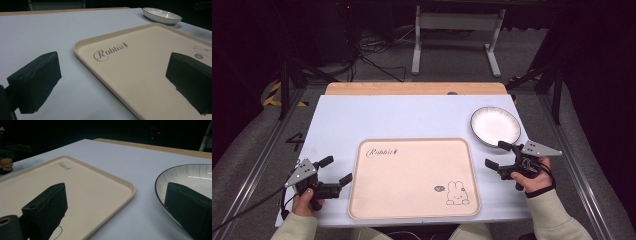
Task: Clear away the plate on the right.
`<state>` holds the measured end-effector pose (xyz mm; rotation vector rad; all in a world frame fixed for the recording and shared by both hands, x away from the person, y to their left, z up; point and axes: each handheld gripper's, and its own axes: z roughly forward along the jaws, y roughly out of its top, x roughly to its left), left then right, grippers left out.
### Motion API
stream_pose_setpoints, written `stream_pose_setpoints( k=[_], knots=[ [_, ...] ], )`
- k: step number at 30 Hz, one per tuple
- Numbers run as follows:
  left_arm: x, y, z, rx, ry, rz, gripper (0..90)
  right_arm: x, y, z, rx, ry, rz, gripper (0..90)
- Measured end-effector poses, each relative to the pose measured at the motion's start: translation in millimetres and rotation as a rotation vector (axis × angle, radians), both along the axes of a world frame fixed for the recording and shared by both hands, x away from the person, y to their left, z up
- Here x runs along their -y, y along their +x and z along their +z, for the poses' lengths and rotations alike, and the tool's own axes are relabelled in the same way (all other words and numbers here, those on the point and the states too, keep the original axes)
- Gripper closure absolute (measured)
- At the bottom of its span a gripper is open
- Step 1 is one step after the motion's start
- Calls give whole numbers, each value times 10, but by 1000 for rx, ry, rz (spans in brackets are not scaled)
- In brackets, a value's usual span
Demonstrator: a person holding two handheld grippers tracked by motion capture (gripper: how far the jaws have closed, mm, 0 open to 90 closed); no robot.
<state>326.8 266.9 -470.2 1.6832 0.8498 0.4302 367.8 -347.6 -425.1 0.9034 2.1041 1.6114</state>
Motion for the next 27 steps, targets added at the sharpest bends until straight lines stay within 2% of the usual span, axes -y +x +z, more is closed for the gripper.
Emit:
stream_pose_setpoints(
  k=[4,16,27],
  knots=[
    [0,0,0,0,0,1,4,-13,44,18,-19,-39,21,44],
    [0,0,0,-1,0,1,4,-22,136,106,-12,-22,9,45],
    [0,0,0,-1,0,2,4,39,311,208,-30,-25,10,44]
  ],
)
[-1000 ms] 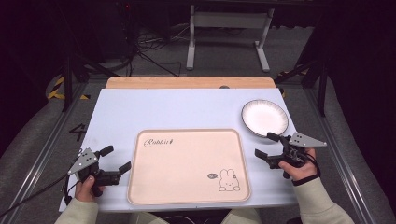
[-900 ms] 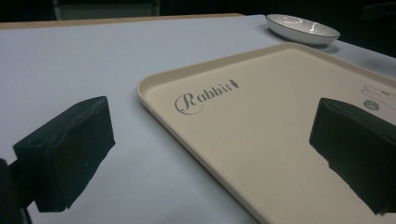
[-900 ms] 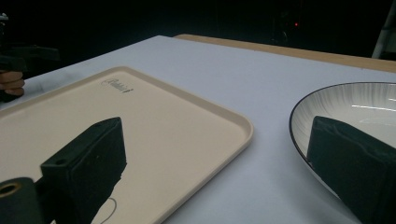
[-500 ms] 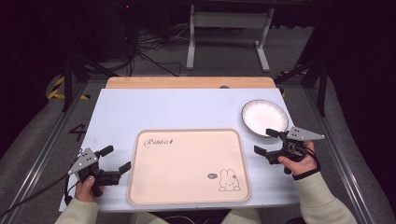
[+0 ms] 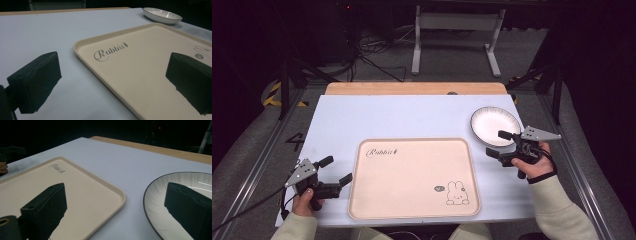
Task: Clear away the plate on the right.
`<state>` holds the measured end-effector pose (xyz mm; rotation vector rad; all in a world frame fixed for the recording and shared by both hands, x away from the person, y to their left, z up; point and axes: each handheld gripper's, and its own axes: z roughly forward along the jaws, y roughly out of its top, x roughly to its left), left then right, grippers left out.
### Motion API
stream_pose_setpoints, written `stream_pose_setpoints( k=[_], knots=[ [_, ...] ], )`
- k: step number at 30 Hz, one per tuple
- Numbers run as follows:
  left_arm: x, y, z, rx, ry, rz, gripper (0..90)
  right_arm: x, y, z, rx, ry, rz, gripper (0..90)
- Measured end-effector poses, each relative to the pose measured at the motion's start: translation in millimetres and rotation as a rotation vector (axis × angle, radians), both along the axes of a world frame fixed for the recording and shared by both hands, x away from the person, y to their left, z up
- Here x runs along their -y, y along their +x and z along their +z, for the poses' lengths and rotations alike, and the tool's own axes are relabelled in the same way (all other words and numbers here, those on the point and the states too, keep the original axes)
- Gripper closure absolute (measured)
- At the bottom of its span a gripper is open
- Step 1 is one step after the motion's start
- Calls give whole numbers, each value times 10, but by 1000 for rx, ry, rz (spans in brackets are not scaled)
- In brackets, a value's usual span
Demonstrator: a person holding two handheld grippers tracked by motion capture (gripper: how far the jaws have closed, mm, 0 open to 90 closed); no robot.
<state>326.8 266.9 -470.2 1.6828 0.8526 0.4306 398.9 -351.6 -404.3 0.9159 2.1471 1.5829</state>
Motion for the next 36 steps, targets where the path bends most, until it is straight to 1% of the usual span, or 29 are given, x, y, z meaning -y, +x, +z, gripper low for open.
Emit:
stream_pose_setpoints(
  k=[3,6,13,19,26,36],
  knots=[
    [0,-1,0,1,0,0,4,38,52,22,-8,2,-13,44],
    [0,-1,0,1,0,0,4,64,85,38,-5,-4,-22,44],
    [0,3,0,0,0,1,4,200,206,89,-15,-7,-65,44],
    [3,1,0,-4,-3,5,4,318,278,127,-12,-1,-97,44],
    [3,2,0,-4,-1,4,4,414,360,155,-4,-20,-144,44],
    [6,3,-2,-1,-3,6,4,534,492,180,-15,-13,-183,37]
  ],
)
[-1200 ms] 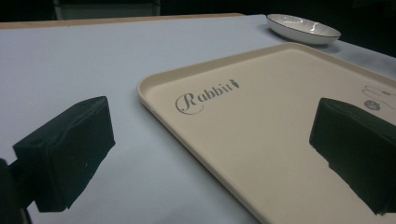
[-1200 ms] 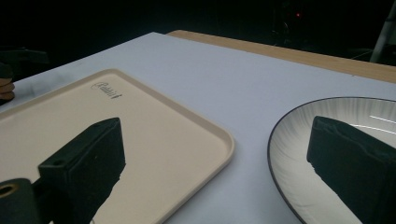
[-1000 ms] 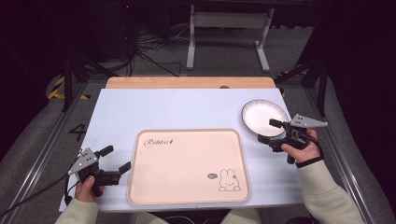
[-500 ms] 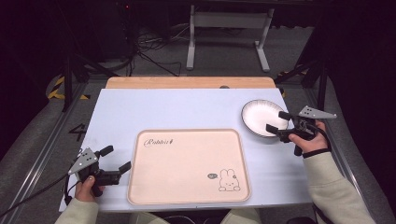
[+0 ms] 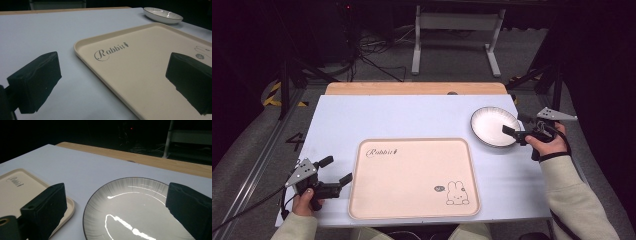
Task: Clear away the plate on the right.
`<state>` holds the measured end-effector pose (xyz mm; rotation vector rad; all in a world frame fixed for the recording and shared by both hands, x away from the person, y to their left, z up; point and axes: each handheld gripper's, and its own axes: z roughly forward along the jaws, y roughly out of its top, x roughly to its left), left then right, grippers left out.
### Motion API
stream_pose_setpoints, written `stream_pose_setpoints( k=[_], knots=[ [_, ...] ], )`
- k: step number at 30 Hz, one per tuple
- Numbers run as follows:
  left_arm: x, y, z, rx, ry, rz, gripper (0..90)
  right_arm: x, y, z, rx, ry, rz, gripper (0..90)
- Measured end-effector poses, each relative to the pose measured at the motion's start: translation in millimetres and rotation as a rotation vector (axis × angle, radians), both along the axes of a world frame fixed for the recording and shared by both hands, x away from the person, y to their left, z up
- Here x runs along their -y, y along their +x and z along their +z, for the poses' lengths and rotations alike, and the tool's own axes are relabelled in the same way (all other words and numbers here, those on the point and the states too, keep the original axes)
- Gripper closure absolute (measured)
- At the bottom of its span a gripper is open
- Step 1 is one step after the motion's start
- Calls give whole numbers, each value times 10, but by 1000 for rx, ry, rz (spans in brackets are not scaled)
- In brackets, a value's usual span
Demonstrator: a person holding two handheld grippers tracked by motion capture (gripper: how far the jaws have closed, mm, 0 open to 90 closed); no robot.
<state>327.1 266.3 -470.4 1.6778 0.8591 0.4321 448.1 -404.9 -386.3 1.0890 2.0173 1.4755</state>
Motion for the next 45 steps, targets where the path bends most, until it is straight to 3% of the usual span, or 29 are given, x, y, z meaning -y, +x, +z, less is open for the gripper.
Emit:
stream_pose_setpoints(
  k=[9,22,27,33,45],
  knots=[
    [-1,0,0,0,1,-1,4,118,133,16,-5,-6,-63,42],
    [-1,1,0,0,1,-1,4,198,347,-56,-57,-10,-109,73],
    [-1,0,0,0,1,-1,4,227,433,-119,-93,-19,-131,88],
    [-3,-1,1,-3,2,-4,4,266,509,-222,-150,-55,-158,168],
    [-3,-1,1,-3,2,-4,4,360,565,-432,-239,-51,-215,213]
  ],
)
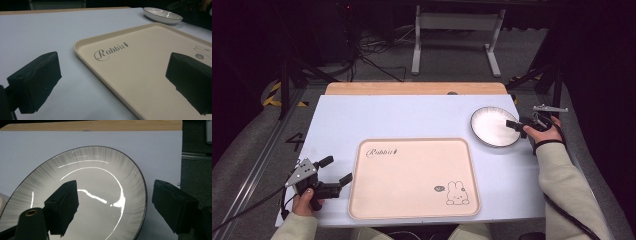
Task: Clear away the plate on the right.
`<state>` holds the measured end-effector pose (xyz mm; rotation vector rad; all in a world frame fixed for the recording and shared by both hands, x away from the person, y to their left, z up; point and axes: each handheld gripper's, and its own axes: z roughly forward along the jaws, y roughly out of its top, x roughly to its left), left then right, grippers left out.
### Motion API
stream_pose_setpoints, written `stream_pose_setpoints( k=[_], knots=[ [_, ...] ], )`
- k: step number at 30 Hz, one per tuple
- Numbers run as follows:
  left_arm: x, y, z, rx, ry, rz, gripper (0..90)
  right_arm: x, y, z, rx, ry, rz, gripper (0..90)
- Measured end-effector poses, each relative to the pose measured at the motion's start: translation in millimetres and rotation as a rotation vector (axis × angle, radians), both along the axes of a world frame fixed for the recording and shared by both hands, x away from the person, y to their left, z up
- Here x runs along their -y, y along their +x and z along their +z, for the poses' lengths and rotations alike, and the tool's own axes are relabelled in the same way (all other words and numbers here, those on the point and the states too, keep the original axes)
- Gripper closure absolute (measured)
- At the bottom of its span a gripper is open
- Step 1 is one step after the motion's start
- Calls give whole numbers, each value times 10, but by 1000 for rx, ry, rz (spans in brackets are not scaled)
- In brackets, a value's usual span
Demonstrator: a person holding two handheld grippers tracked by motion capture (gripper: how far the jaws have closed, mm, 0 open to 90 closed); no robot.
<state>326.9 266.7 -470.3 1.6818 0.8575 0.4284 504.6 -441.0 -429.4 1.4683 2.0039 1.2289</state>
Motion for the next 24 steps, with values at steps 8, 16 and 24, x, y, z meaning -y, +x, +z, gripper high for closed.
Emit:
stream_pose_setpoints(
  k=[8,16,24],
  knots=[
    [0,0,0,0,0,-1,4,45,17,-91,-31,-14,-22,259],
    [-1,0,0,0,0,-1,4,57,25,-151,-70,33,-44,275],
    [-3,2,0,3,2,-4,4,74,33,-215,-123,104,-61,385]
  ],
)
